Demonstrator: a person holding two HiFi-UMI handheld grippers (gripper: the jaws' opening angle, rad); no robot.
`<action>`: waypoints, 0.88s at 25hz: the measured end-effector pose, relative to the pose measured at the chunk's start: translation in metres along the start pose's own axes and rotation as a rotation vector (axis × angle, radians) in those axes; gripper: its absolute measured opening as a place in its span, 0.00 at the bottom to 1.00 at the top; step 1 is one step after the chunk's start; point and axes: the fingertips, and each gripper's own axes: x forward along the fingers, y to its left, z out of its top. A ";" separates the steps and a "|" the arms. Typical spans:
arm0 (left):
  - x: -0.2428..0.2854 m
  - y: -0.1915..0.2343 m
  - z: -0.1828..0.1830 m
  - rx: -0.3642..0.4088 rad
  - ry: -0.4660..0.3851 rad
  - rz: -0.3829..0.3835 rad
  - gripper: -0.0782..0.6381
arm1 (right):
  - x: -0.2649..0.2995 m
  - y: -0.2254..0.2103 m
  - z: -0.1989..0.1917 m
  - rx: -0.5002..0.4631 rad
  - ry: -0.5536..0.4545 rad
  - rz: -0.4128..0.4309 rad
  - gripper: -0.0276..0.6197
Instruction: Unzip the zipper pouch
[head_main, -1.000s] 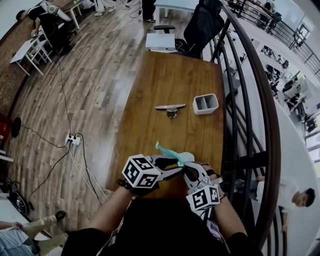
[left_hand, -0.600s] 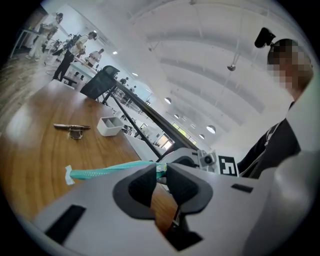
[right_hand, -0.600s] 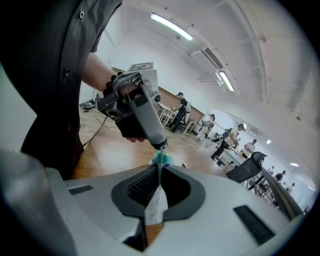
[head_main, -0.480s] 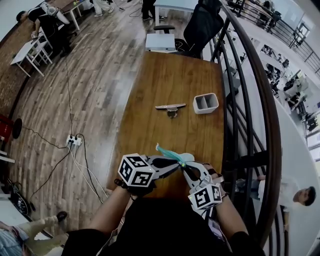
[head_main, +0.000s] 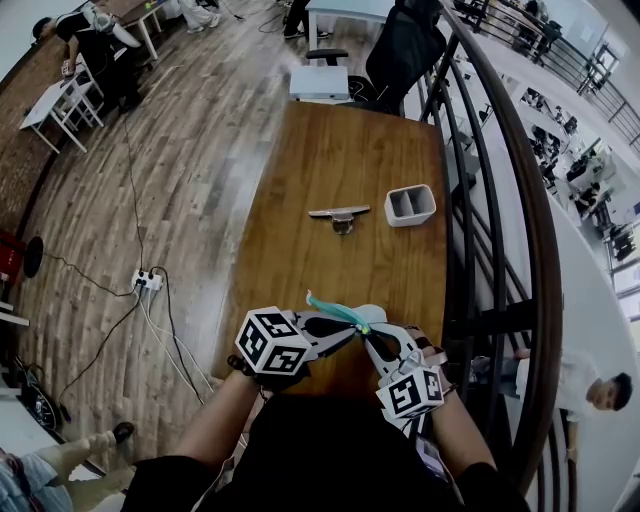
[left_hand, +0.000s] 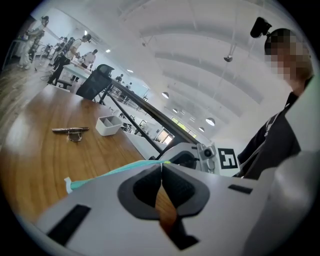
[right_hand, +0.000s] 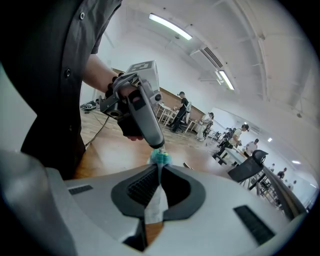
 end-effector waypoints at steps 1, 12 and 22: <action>0.000 0.000 0.001 -0.007 -0.003 0.003 0.13 | 0.000 0.000 0.000 0.009 0.000 0.004 0.06; -0.006 0.002 0.004 -0.002 -0.008 0.025 0.13 | -0.019 -0.011 0.010 0.146 -0.083 0.013 0.21; 0.001 -0.005 -0.001 0.005 0.005 0.022 0.13 | -0.017 0.001 0.012 0.117 -0.071 0.029 0.14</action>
